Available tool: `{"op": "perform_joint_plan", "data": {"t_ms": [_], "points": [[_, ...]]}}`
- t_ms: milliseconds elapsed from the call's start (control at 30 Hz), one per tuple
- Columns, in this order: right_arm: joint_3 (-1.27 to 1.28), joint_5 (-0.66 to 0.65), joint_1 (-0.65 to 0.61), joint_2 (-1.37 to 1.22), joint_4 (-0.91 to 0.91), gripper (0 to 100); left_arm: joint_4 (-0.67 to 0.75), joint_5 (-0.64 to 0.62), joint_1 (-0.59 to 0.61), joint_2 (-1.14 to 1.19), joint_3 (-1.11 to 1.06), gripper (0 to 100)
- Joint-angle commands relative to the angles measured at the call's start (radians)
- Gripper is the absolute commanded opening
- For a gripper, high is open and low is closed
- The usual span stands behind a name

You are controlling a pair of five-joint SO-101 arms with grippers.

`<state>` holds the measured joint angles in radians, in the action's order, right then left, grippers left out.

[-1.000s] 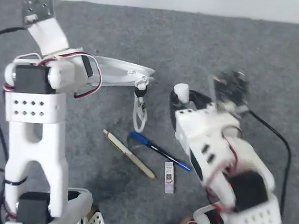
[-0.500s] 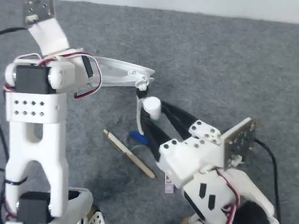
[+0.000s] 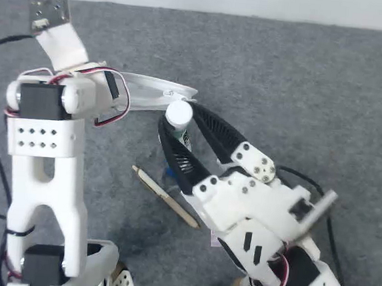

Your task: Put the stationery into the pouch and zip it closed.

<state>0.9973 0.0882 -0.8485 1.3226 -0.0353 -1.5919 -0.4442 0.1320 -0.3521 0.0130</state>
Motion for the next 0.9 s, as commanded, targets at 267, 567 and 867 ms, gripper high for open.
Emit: {"op": "perform_joint_plan", "data": {"t_ms": [267, 567, 867], "points": [[-0.006, -0.023, -0.007, -0.421, 0.44, 0.6, 0.003, -0.009, 0.005, -0.054, 0.033, 1], [0.012, -0.021, 0.05, -0.653, 0.618, 0.6, 0.003, -0.009, 0.029, -0.057, 0.033, 1], [0.17, -0.025, 0.067, -0.78, 0.863, 0.6, 0.003, -0.009, 0.031, -0.052, 0.033, 1]]}}
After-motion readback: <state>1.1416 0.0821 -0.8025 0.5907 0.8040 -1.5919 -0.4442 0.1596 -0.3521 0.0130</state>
